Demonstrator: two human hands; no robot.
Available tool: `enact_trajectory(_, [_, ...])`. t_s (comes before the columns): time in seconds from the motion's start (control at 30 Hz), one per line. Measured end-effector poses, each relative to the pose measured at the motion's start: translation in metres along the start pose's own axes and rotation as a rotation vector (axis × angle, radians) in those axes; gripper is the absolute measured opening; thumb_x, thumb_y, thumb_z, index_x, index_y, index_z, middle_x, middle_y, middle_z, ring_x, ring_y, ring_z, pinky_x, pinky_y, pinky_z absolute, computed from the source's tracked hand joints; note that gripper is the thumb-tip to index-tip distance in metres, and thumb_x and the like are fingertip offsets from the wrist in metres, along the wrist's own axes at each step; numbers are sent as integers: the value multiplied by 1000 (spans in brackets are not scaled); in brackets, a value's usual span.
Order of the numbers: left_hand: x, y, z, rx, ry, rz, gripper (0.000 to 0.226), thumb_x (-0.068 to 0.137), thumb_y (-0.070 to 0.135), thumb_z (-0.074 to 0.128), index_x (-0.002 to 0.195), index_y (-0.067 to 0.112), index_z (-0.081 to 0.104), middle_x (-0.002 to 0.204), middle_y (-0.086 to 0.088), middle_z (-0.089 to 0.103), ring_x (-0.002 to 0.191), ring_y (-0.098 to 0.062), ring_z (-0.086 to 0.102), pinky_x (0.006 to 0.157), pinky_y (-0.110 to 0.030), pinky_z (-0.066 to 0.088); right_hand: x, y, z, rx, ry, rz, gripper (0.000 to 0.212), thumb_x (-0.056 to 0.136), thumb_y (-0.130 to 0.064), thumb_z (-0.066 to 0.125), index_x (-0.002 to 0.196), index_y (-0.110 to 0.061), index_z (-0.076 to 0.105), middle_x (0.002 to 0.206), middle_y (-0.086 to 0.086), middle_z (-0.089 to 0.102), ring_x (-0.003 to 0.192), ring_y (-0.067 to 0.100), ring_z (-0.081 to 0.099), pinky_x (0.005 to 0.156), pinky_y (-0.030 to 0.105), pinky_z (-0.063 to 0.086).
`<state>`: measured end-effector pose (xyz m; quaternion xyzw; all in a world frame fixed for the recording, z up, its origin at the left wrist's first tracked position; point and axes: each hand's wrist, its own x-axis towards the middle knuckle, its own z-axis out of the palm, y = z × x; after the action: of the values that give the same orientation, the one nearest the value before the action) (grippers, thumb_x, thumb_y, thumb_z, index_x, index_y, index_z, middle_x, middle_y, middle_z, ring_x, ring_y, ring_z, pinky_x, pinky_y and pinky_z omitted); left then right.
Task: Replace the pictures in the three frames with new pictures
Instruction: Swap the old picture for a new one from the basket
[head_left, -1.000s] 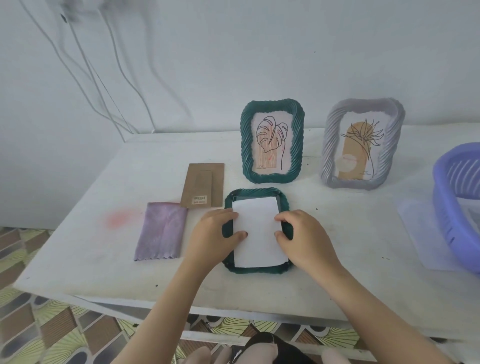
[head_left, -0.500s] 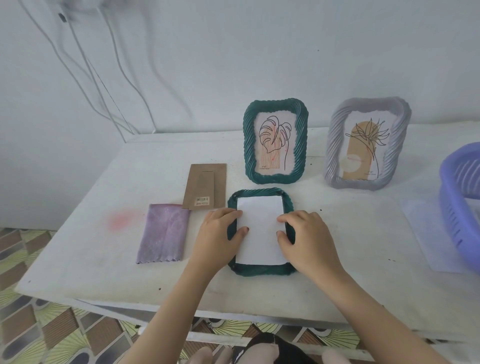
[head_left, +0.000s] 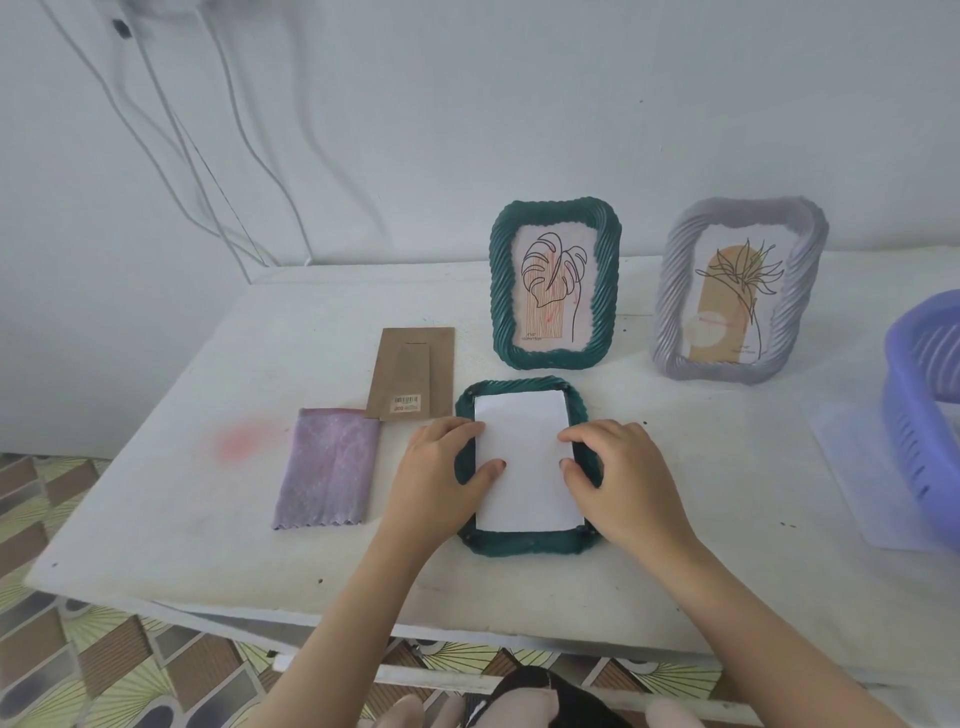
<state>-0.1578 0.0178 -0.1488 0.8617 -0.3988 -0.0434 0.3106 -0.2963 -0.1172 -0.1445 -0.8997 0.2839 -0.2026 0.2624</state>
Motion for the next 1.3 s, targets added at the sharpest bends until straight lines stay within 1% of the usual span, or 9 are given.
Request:
enact_trajectory(0.13, [0, -2, 0, -3, 0, 7, 47, 82, 36, 65, 124, 16, 57, 127, 3, 55, 120, -15, 44, 97, -16, 27, -1, 1, 2, 26, -3, 16, 23, 82, -19, 61, 104, -19, 66, 107, -4, 66, 96, 19, 52, 86, 29, 42])
enact_trajectory(0.33, [-2, -3, -2, -30, -9, 9, 54, 82, 36, 66, 131, 18, 51, 132, 4, 53, 122, -15, 43, 99, -18, 27, 1, -1, 6, 8, -15, 25, 31, 84, -22, 60, 114, -18, 61, 121, -4, 61, 103, 22, 51, 89, 29, 40])
enact_trajectory(0.6, [0, -6, -3, -15, -40, 15, 58, 81, 38, 66, 133, 18, 49, 139, 6, 48, 127, -14, 38, 101, -15, 21, 3, -1, 10, 8, -38, 28, 33, 85, -28, 59, 117, -23, 59, 130, -9, 56, 98, 17, 47, 83, 26, 40])
enact_trajectory(0.9, [4, -8, 0, -15, -57, 28, 55, 84, 38, 63, 133, 17, 49, 140, 5, 46, 128, -15, 37, 104, -20, 24, 3, 0, 11, -41, -54, 32, 33, 84, -25, 60, 117, -17, 60, 128, 1, 52, 109, 23, 49, 94, 31, 38])
enact_trajectory(0.97, [6, -9, -1, -106, -4, 29, 44, 85, 30, 64, 126, 15, 57, 135, 2, 52, 124, -15, 44, 104, -26, 34, 4, -1, 11, -31, -54, 43, 33, 84, -25, 60, 116, -18, 60, 130, 3, 50, 111, 24, 48, 96, 33, 38])
enact_trajectory(1.07, [14, -13, -8, -129, 201, 42, 24, 87, 20, 61, 109, 12, 67, 118, -3, 62, 111, -23, 54, 94, -34, 44, 3, -1, 10, -12, -50, 60, 33, 86, -27, 58, 117, -19, 60, 134, 3, 45, 118, 23, 45, 99, 34, 37])
enact_trajectory(1.17, [34, -20, -26, 81, 320, -82, 29, 85, 25, 57, 110, 13, 64, 120, -10, 59, 111, -35, 48, 91, -37, 37, 2, -2, 9, -11, -57, 74, 33, 87, -28, 57, 119, -21, 58, 139, 3, 41, 125, 22, 40, 103, 34, 35])
enact_trajectory(1.23, [51, -26, -40, 217, 205, -302, 42, 85, 32, 56, 125, 19, 53, 130, -13, 50, 120, -36, 39, 99, -42, 31, 2, -2, 9, -18, -65, 82, 34, 88, -29, 56, 121, -22, 57, 141, 1, 39, 126, 21, 39, 103, 32, 33])
enact_trajectory(1.3, [65, -35, -50, 259, 34, -472, 49, 82, 40, 58, 128, 26, 46, 129, -12, 50, 122, -35, 38, 100, -43, 29, 2, -2, 8, -14, -64, 91, 34, 88, -29, 55, 121, -23, 57, 141, 1, 38, 126, 20, 38, 104, 31, 33])
